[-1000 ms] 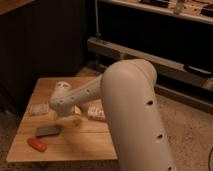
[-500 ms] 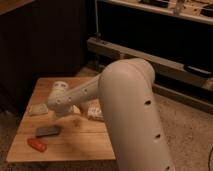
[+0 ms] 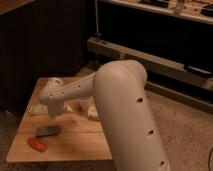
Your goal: Place the eraser in the ceramic cup
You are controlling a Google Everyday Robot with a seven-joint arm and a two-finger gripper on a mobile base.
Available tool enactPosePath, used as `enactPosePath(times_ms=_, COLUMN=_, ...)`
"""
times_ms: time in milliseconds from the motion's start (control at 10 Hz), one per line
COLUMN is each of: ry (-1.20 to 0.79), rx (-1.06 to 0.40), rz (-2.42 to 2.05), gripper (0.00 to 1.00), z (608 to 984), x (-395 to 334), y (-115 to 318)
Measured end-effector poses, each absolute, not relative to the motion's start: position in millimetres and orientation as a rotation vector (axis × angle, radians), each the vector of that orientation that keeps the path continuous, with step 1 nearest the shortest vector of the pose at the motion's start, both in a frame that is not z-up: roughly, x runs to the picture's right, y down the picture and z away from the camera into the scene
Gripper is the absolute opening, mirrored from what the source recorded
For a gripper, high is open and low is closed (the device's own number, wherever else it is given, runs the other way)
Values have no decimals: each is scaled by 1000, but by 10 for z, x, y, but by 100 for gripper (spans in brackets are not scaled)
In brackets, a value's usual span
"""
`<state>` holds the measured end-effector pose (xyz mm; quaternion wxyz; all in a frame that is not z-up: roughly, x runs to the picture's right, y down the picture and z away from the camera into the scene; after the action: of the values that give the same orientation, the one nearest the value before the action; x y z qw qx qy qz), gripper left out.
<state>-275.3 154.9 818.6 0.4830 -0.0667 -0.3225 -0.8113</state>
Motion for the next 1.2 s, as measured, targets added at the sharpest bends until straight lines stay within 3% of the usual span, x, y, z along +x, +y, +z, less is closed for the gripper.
enactPosePath(times_ms=300, ry=-961, rx=7, rz=-2085, gripper=80, z=8113, x=-2969, y=1552)
enactPosePath(times_ms=1200, ry=-997, rx=71, rz=-2392, gripper=80, z=8176, x=-3233, y=1712)
